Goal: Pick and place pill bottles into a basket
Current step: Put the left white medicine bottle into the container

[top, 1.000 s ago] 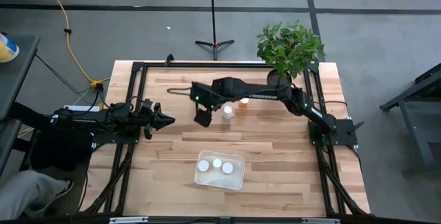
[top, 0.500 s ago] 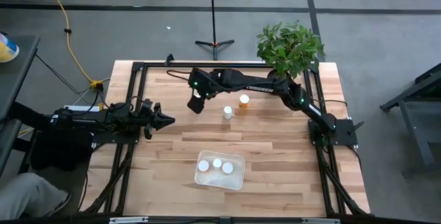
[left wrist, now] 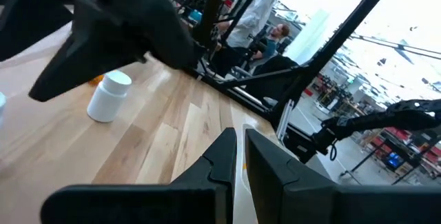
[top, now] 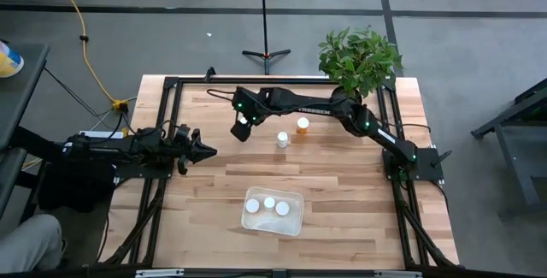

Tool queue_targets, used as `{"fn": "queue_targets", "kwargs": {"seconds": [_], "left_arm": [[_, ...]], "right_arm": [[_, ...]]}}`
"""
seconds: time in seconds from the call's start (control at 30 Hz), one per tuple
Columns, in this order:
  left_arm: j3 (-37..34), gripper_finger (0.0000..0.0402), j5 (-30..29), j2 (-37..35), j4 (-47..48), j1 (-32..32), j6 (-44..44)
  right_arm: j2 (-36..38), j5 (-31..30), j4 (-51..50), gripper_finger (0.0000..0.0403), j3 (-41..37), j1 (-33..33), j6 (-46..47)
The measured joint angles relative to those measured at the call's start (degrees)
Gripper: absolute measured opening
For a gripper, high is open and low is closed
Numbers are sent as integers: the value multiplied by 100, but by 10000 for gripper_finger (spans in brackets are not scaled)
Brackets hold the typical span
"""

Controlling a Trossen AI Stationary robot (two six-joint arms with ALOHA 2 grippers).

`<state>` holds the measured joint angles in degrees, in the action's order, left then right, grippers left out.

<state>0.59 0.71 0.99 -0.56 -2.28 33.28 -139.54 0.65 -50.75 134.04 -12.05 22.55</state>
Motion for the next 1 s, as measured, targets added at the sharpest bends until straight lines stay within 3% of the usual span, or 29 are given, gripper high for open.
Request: {"fn": "queue_targets", "kwargs": {"seconds": [0.4, 1.0], "left_arm": [[1, 67, 20, 0, 2, 0, 0], [1, 67, 20, 2, 3, 0, 0]], "right_arm": [[-191, -123, 173, 357, -2, -2, 59], [-486, 30, 359, 360, -2, -105, 98]]}}
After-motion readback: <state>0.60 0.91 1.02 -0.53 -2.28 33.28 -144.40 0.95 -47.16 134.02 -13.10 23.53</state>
